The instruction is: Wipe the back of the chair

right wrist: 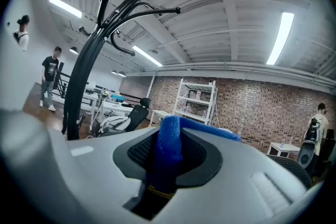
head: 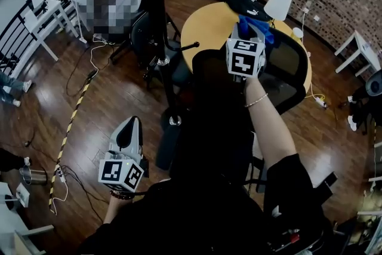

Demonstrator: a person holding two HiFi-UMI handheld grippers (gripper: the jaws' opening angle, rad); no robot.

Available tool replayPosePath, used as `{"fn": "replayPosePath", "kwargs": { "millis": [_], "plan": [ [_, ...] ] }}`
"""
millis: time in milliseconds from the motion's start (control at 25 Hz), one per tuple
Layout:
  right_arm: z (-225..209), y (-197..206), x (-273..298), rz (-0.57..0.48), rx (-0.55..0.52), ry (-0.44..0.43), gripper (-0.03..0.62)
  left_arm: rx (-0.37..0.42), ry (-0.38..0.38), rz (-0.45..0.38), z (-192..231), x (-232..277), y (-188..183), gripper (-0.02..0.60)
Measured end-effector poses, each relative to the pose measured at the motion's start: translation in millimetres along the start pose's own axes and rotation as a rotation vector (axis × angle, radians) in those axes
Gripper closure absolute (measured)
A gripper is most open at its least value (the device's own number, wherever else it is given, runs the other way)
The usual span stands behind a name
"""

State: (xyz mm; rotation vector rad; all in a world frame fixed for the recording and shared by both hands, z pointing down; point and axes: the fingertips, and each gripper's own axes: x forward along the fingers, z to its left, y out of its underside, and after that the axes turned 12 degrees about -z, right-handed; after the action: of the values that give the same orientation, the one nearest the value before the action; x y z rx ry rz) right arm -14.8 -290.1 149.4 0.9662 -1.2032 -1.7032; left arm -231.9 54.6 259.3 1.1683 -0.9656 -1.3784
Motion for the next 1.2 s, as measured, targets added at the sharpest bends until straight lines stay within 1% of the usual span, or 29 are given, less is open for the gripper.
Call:
{"fn": "replayPosePath", "kwargs": {
  "millis": [80, 200, 240, 320, 440, 520, 600, 720, 760, 840, 920, 960, 1080, 1200],
  "plan": [
    [11.0, -3.4, -5.0, -0.030, 0.030, -0.056, 0.505, 0.011, 0.063, 0.013, -14.7, 15.9, 11.4, 0.574],
    [28.0, -9.0, -23.4, -0.119, 0.136, -0.207, 0.505, 0.046, 0.186, 0.022, -49.7, 51.0, 33.7, 0.574],
    [26.8, -10.8, -34.1, -0.151, 0.165, -0.237, 0.505, 0.053, 0.232, 0.025, -63.7, 65.5, 44.8, 0.574],
    [8.2, -14.9, -60.5, -0.204, 0.185, -0.236, 0.505, 0.059, 0.329, 0.041, -93.1, 96.7, 72.7, 0.574],
    [-34.6, -27.1, -109.0, -0.257, 0.193, -0.172, 0.505, 0.090, 0.453, 0.088, -130.0, 128.0, 113.9, 0.574],
    [-72.9, -35.2, -144.0, -0.273, 0.195, -0.103, 0.505, 0.105, 0.516, 0.106, -153.1, 138.8, 134.0, 0.574],
    [-123.0, -36.7, -177.6, -0.265, 0.172, -0.001, 0.505, 0.103, 0.566, 0.129, -177.0, 149.7, 156.4, 0.574],
    [-191.8, -25.3, -217.1, -0.214, 0.092, 0.170, 0.505, 0.117, 0.613, 0.200, -198.5, 158.6, 193.7, 0.574],
    [-208.4, -19.3, -227.0, -0.197, 0.068, 0.218, 0.505, 0.113, 0.618, 0.215, -201.9, 157.8, 200.2, 0.574],
    [-231.7, -8.2, -241.2, -0.175, 0.053, 0.288, 0.505, 0.077, 0.615, 0.221, -205.7, 153.6, 202.8, 0.574],
    [-244.9, 1.6, -245.3, -0.163, 0.061, 0.327, 0.505, 0.037, 0.604, 0.224, -207.9, 149.5, 204.8, 0.574],
    [-248.1, 6.9, -243.0, -0.155, 0.059, 0.340, 0.505, 0.032, 0.601, 0.230, -208.6, 147.7, 208.6, 0.574],
    [-244.2, 27.4, -221.4, -0.114, 0.035, 0.360, 0.505, 0.070, 0.592, 0.252, -205.6, 142.6, 223.4, 0.574],
    [-230.4, 50.3, -190.5, -0.050, -0.001, 0.371, 0.505, 0.057, 0.551, 0.250, -194.1, 144.3, 223.6, 0.574]
  ]
}}
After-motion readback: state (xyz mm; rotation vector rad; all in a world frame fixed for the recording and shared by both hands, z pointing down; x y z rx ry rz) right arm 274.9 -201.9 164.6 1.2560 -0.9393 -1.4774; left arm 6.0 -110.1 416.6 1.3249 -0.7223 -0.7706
